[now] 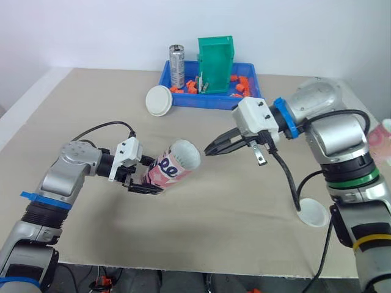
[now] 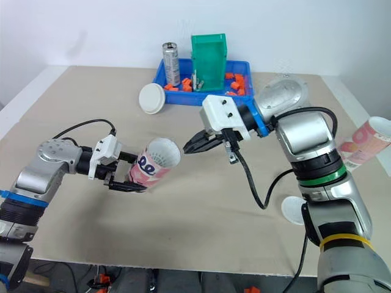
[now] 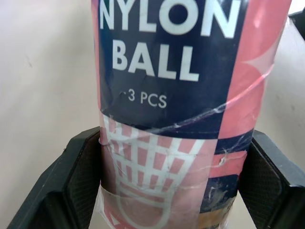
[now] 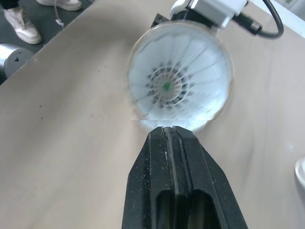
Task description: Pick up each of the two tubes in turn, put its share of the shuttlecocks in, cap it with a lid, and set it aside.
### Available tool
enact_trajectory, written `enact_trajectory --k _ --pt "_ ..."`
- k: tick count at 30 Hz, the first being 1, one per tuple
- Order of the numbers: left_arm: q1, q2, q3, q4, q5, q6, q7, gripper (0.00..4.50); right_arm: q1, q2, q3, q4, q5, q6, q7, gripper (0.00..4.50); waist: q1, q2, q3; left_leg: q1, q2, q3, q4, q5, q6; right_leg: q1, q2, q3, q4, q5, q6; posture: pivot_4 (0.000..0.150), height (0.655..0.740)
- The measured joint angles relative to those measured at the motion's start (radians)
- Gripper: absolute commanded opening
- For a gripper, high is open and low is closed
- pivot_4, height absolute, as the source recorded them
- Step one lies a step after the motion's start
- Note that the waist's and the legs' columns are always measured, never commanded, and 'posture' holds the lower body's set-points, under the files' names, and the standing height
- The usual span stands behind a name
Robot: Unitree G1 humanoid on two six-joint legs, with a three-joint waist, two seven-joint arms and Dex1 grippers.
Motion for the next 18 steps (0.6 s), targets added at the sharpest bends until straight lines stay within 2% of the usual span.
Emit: enact_trajectory --k 5,10,18 --pt "0.053 -0.169 0.055 0.011 -0.072 -0.034 0.063 3.83 0.171 -0.147 -0.148 -0.066 0.013 0.059 -0.072 0.06 0.007 0.000 0.000 0.000 -0.004 -0.002 0.001 -0.001 -0.001 0.003 -0.002 0.001 -0.001 -0.001 0.001 0.150 0.7362" --pt "0.089 -0.320 -0.014 0.138 -0.013 -0.170 0.083 3.83 0.345 -0.216 -0.216 -0.156 0.028 0.128 -0.136 0.06 0.003 0.000 0.000 0.000 -0.004 -0.002 0.001 0.000 -0.001 0.003 -0.002 0.001 -0.001 0.000 0.002 0.150 0.7362" --pt "-0.005 -0.426 -0.036 0.409 0.053 -0.336 0.103 3.83 0.451 -0.284 -0.267 -0.241 0.049 0.177 -0.188 0.06 -0.001 0.000 0.000 0.002 -0.004 -0.001 0.005 0.000 -0.001 0.005 -0.002 0.002 -0.002 0.001 0.001 0.150 0.7362"
